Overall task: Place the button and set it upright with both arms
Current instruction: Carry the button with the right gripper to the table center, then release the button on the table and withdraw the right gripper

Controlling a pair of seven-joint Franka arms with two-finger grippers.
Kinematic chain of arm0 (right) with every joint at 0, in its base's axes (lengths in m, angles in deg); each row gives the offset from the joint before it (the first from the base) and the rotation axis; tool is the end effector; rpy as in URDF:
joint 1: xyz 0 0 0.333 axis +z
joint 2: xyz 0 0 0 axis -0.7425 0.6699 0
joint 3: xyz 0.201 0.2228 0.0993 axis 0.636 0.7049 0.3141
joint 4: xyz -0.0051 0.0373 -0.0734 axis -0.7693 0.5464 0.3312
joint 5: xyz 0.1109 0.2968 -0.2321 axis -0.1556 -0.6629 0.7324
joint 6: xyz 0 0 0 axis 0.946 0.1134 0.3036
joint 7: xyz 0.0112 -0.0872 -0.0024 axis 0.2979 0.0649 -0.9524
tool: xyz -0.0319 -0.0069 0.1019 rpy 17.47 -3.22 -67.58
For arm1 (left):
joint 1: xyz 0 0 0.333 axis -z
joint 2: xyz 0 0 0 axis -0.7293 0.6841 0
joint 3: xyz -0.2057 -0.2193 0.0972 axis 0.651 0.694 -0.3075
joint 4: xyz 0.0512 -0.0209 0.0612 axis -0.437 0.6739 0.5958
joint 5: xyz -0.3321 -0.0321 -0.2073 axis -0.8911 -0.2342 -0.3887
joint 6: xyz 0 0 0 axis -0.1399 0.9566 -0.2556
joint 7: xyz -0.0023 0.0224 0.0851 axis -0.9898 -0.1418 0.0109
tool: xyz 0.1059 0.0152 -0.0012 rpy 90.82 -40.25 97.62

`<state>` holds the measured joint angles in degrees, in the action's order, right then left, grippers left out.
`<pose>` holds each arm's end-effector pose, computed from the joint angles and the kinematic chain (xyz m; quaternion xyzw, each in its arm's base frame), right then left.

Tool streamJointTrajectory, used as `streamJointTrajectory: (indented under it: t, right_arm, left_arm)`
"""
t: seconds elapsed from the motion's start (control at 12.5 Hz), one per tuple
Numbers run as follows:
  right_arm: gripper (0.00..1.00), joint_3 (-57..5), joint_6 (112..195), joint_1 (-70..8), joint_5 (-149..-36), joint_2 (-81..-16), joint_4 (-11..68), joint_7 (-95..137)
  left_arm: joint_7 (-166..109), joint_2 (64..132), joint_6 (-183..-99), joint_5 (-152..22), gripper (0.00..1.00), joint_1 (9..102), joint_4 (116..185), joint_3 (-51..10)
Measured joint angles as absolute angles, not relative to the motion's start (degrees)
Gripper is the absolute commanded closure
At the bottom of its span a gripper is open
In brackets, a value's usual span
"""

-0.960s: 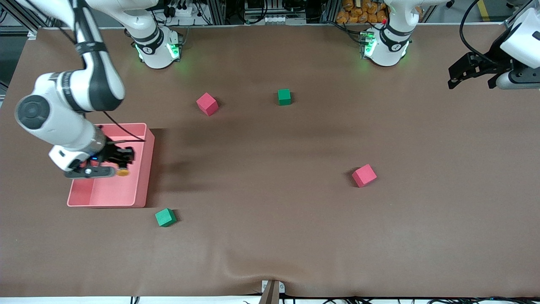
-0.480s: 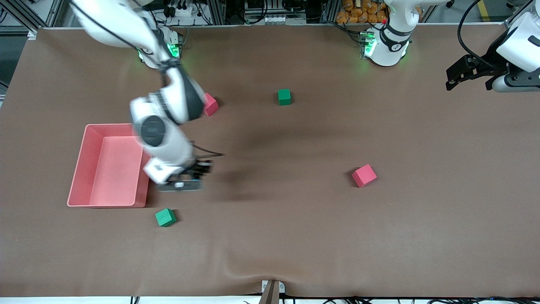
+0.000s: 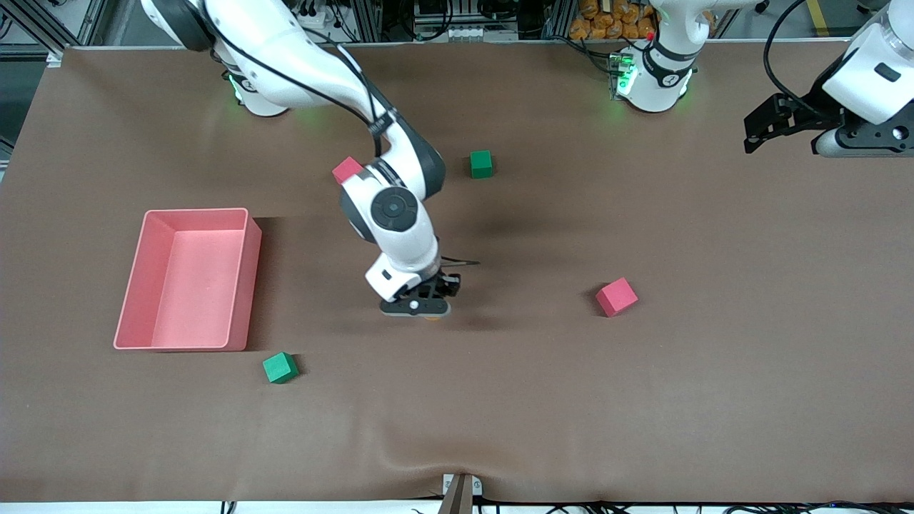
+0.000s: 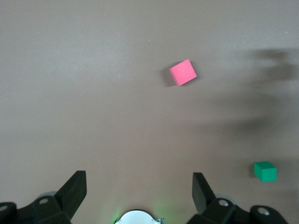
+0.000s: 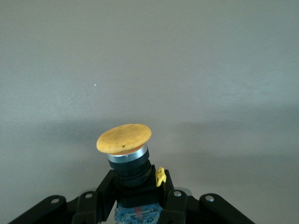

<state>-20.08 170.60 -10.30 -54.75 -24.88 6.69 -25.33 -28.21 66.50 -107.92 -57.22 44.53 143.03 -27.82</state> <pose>0.5957 0.4635 0.2512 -0.9969 0.0242 -0.0604 0.0452 0.5058 -0.0841 0.6532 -0.9996 0.0167 0.0215 0.0049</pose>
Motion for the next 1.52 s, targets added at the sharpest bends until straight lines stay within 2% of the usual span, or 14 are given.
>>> streamJointTrajectory:
  t: [0.08, 0.16, 0.24, 0.32, 0.64, 0.8, 1.12, 1.28, 1.52]
  right_arm:
    - [0.79, -20.08, 171.12, -9.77, -54.75, -23.27, 6.1, -25.44]
    - [0.74, -20.09, 171.15, -9.08, -54.75, -22.23, 5.75, -25.55]
    - [0.27, -20.08, 171.15, -8.25, -54.75, -21.63, 5.59, -25.95]
    - [0.0, -20.11, 171.15, -7.49, -54.75, -21.29, 5.55, -26.51]
    - [0.0, -20.93, 170.56, -6.88, -54.75, -21.41, 4.03, -27.11]
    - [0.0, -21.91, 167.71, -7.43, -54.75, -22.52, 2.86, -27.14]
    - [0.0, -22.93, 155.41, -14.7, -54.75, -31.48, 2.01, -22.45]
    - [0.0, -23.04, 152.78, -20.23, -54.78, -37.31, 5.53, -15.02]
    - [0.0, -23.37, 152.81, -29.25, -54.71, -46.36, 17.77, -3.3]
  left_arm:
    - [-28.21, 66.58, -107.92, -57.22, 0.0, 44.57, 143.03, -27.7]
    - [-28.21, 66.77, -107.92, -57.22, 0.0, 44.57, 143.05, -27.45]
    - [-28.21, 67.08, -107.92, -57.22, 0.0, 44.58, 143.05, -27.08]
    - [-28.21, 67.46, -107.92, -57.22, 0.0, 44.6, 143.05, -26.74]
    - [-28.21, 68.66, -107.92, -57.22, 0.0, 44.61, 143.06, -25.94]
    - [-28.21, 68.68, -107.92, -57.22, 0.0, 44.59, 143.03, -25.95]
    - [-28.21, 68.65, -107.92, -57.22, 0.0, 44.56, 142.88, -25.88]
    - [-28.21, 68.59, -107.92, -57.22, 0.0, 44.57, 142.79, -25.4]
    - [-28.21, 68.59, -107.84, -57.22, 0.0, 44.6, 142.8, -24.67]
